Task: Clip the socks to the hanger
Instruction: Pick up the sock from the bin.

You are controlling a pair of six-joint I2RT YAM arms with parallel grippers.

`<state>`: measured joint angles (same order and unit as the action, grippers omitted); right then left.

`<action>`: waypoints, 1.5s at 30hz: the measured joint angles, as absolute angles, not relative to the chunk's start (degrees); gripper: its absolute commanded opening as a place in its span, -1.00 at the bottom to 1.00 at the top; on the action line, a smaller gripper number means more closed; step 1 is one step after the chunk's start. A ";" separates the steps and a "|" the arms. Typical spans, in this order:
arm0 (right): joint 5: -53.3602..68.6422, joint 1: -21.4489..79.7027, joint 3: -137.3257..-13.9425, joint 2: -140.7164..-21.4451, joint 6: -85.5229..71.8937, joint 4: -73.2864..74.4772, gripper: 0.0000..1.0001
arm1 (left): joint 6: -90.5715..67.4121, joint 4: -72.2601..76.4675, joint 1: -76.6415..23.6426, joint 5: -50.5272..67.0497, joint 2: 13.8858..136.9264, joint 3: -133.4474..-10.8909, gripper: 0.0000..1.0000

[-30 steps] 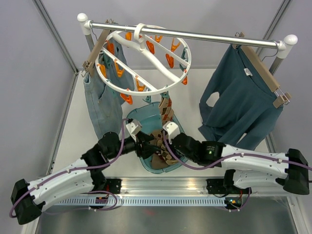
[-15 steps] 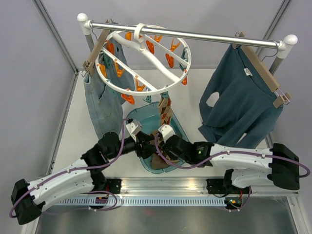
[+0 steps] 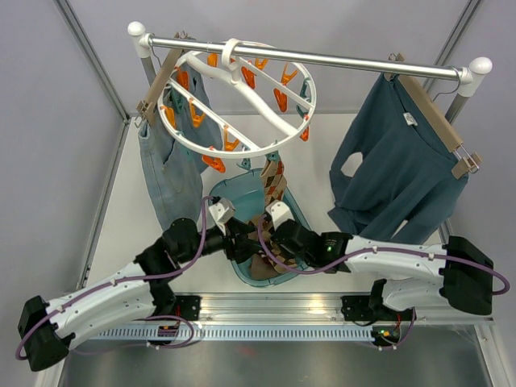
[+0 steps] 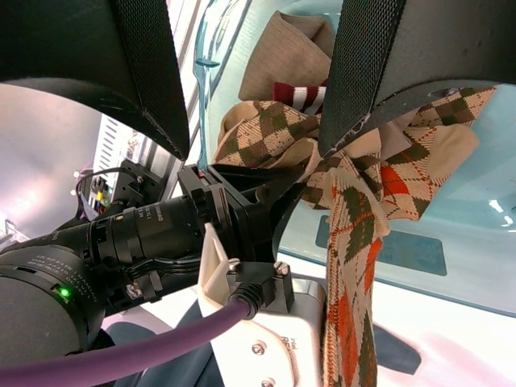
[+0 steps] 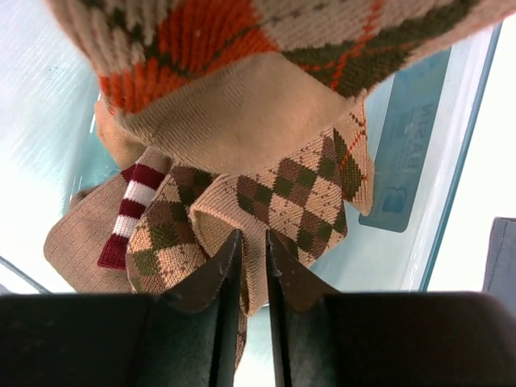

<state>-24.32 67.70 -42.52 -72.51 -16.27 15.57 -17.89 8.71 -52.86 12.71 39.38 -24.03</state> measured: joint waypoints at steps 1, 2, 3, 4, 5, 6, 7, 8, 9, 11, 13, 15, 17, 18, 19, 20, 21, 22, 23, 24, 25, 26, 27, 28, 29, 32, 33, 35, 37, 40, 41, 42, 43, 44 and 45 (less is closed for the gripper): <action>-24.32 67.64 -42.50 -72.51 -16.27 15.57 -0.61 | -17.89 8.71 -52.86 12.78 39.42 -24.03 0.40; -24.32 67.64 -42.50 -72.51 -16.27 15.55 -0.63 | -17.89 8.75 -52.86 12.86 39.48 -24.03 0.40; -24.32 67.64 -42.50 -72.47 -16.27 15.51 -0.68 | -17.89 8.86 -52.86 13.10 39.62 -24.03 0.40; -24.32 67.64 -42.50 -72.44 -16.29 15.46 -0.77 | -17.89 9.04 -52.86 13.32 39.79 -24.03 0.40; -24.32 67.64 -42.50 -72.38 -16.25 15.46 -0.79 | -17.89 9.17 -52.86 13.65 39.99 -24.03 0.39; -24.27 67.64 -42.50 -72.23 -16.32 15.46 -0.91 | -17.89 9.32 -52.86 13.78 40.12 -24.03 0.40; -24.27 67.64 -42.50 -71.96 -16.38 15.46 -0.95 | -17.89 9.52 -52.86 14.00 40.27 -24.01 0.40; -24.27 67.64 -42.50 -71.75 -16.47 15.46 -0.99 | -17.89 9.78 -52.86 14.20 40.42 -23.99 0.40; -24.29 67.64 -42.50 -71.40 -16.56 15.46 -0.99 | -17.89 10.02 -52.86 14.52 40.62 -23.99 0.40; -24.29 67.64 -42.50 -70.57 -16.71 15.49 -0.99 | -17.87 10.57 -52.86 15.44 41.08 -23.94 0.40; -24.29 67.64 -42.50 -69.54 -16.75 15.77 -0.99 | -17.80 11.29 -52.86 16.08 41.43 -23.70 0.40; -24.29 67.64 -42.50 -68.23 -16.78 16.34 -0.99 | -17.41 12.25 -52.86 16.82 41.60 -23.00 0.40; -24.27 67.64 -42.54 -66.50 -16.86 17.43 -0.99 | -16.73 12.71 -52.86 17.15 41.63 -22.15 0.40; -24.25 67.64 -42.65 -65.60 -16.93 18.06 -0.99 | -16.34 12.80 -52.86 17.32 41.65 -21.82 0.40; -24.21 67.64 -42.96 -64.73 -16.95 18.96 -0.99 | -15.97 12.84 -52.84 17.56 41.67 -21.63 0.38; -24.08 67.64 -43.46 -63.90 -16.99 19.81 -0.99 | -15.49 12.88 -52.84 18.15 41.69 -21.52 0.38; -23.94 67.64 -44.14 -63.11 -17.04 20.69 -0.99 | -15.05 13.06 -52.86 18.59 41.69 -21.45 0.37; -23.77 67.64 -44.71 -62.46 -17.15 21.23 -0.99 | -14.68 13.39 -52.86 18.92 41.69 -21.45 0.37; -23.46 67.64 -45.58 -61.69 -17.15 22.17 -0.99 | -14.11 13.85 -52.86 19.40 41.67 -21.45 0.37; -22.94 67.64 -46.48 -60.90 -17.15 22.83 -1.00 | -13.61 14.17 -52.86 19.75 41.56 -21.45 0.36; -22.44 67.64 -47.37 -60.14 -17.15 23.51 -1.00 | -13.17 14.41 -52.86 20.12 41.41 -21.45 0.36; -21.65 67.64 -48.31 -59.44 -17.15 24.34 -0.99 | -12.71 14.74 -52.86 20.43 41.23 -21.45 0.36; -20.97 67.64 -49.12 -58.74 -17.15 24.84 -0.99 | -12.36 15.11 -52.86 20.93 40.99 -21.45 0.36; -20.29 67.64 -49.84 -58.15 -17.15 25.43 -0.99 | -12.03 15.29 -52.86 21.45 40.69 -21.45 0.36; -19.86 67.64 -50.37 -57.74 -17.15 25.89 -0.99 | -11.75 15.44 -52.86 22.00 40.42 -21.45 0.36; -18.11 67.64 -51.53 -56.34 -17.15 27.53 -1.00 | -11.14 16.08 -52.86 23.31 40.21 -21.67 0.36; -17.67 67.64 -51.68 -55.94 -17.15 27.97 -0.99 | -11.00 16.21 -52.86 23.64 40.29 -21.87 0.36; -16.53 67.64 -51.79 -55.22 -17.15 28.88 -1.00 | -10.83 16.53 -52.88 24.27 40.82 -22.65 0.36; -15.81 67.66 -52.03 -54.81 -17.12 29.67 -0.99 | -10.72 16.97 -52.86 24.40 41.43 -23.53 0.37; -14.57 67.66 -52.90 -54.22 -17.08 30.81 -0.99 | -10.39 17.98 -52.86 24.27 41.91 -24.86 0.40; -14.00 67.64 -53.32 -53.95 -17.04 31.14 -0.99 | -10.26 18.52 -52.88 24.18 42.09 -25.34 0.40; -13.67 67.64 -53.89 -53.71 -16.91 31.48 -0.99 | -10.07 18.96 -52.86 24.14 42.35 -25.91 0.40; -13.34 67.66 -54.54 -53.49 -16.86 31.81 -0.99 | -9.89 19.31 -52.88 24.12 42.70 -26.46 0.41; -13.15 67.64 -55.16 -53.30 -16.80 31.97 -0.99 | -9.61 19.86 -52.88 24.12 43.38 -27.31 0.41; -12.86 67.66 -55.86 -53.19 -16.71 32.12 -0.99 | -9.28 20.21 -52.88 24.10 44.05 -28.14 0.41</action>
<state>-12.86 67.66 -55.86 -53.19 -16.71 32.12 -9.28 20.21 -52.88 24.10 44.05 -28.14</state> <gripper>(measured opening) 0.004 0.702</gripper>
